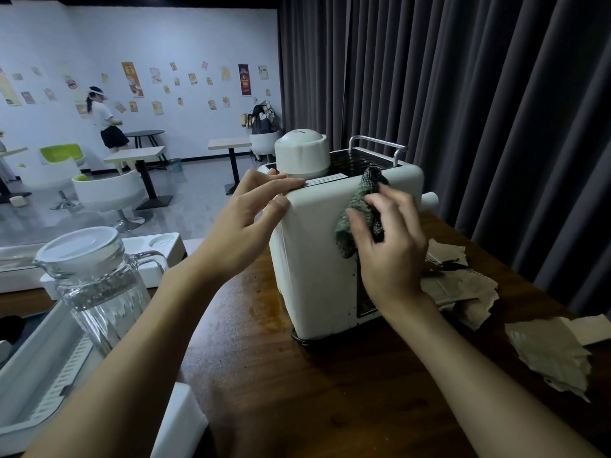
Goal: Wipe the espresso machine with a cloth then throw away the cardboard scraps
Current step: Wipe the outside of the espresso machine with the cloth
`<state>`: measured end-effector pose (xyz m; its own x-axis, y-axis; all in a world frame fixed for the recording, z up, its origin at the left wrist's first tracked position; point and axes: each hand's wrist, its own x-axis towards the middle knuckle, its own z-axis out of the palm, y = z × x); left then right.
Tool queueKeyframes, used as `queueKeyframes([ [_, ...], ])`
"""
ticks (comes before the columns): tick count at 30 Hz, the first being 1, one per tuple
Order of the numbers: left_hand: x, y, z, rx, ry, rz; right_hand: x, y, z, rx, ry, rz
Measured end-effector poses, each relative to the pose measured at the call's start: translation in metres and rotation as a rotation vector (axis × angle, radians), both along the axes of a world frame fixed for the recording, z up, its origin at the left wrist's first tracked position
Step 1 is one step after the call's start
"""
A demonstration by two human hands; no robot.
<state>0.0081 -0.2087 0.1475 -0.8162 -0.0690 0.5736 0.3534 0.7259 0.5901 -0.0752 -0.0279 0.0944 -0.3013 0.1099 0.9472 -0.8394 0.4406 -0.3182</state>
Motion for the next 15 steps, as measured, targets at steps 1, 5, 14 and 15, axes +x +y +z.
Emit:
queueKeyframes([
  [1, 0.000, 0.000, 0.000, -0.001, -0.002, 0.001, 0.003, -0.001, -0.002, 0.019, -0.013, 0.003],
  [5, 0.000, -0.001, 0.001, 0.009, 0.001, -0.022, 0.011, -0.004, -0.011, 0.149, -0.043, -0.016],
  [14, 0.003, -0.004, 0.001, 0.239, 0.037, -0.098, 0.032, -0.038, -0.009, 0.298, 0.170, 0.081],
  [15, 0.004, -0.003, 0.001, 0.246, 0.032, -0.098, 0.031, -0.037, -0.008, 0.294, 0.177, 0.088],
])
